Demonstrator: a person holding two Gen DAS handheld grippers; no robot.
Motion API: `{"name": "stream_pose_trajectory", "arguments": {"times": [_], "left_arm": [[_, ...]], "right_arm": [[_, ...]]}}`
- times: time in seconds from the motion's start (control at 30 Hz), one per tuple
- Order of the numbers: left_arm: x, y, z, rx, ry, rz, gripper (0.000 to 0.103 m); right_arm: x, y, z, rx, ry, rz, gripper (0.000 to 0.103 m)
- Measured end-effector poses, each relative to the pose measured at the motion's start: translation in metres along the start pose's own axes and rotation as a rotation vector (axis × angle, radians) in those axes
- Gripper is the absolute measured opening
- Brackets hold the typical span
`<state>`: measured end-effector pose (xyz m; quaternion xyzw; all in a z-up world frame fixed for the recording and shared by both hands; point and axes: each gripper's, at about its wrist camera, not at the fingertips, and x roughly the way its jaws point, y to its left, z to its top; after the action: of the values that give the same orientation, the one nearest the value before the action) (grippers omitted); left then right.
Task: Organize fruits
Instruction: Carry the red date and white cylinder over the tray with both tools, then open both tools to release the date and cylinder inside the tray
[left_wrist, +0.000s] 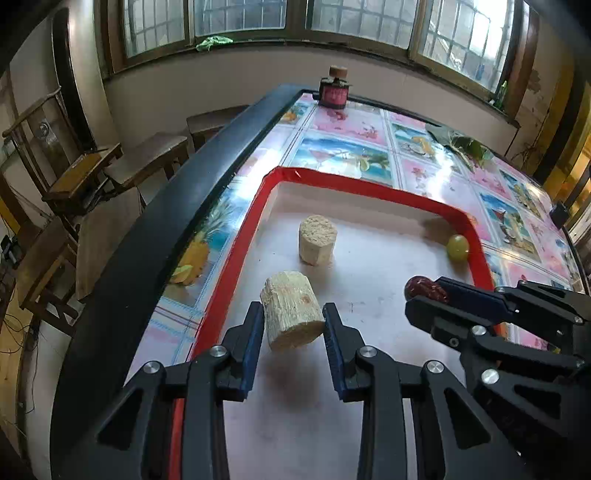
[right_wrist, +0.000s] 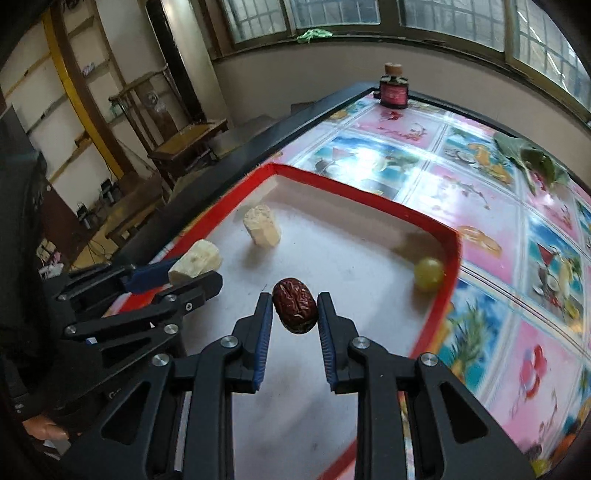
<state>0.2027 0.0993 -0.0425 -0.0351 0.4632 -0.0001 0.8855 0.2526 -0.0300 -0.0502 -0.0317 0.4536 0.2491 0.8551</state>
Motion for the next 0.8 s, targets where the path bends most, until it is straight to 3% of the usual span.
{"name": "stream_pose_trajectory", "arguments": {"times": [0.43, 0.53, 0.7, 0.8], "left_arm": [[0.006, 0.002, 0.001, 0.02, 0.027, -0.002, 0.034], [0.005, -0.001, -0.001, 0.026, 0.037, 0.01, 0.039], [-0.005, -0.002, -0.006, 0.032, 0.018, 0.036, 0.058], [-0.011, -0.002, -0.009, 0.033, 0.01, 0.041, 0.06]], "right_arm": [[0.02, 0.0, 0.0, -0.036, 0.054, -0.035, 0.027], [0.02, 0.002, 0.001, -0.041, 0.069, -0.048, 0.028], [0.012, -0.003, -0.003, -0.021, 0.073, -0.07, 0.028], [0.002, -0.01, -0.005, 0.017, 0.061, -0.061, 0.028]]}}
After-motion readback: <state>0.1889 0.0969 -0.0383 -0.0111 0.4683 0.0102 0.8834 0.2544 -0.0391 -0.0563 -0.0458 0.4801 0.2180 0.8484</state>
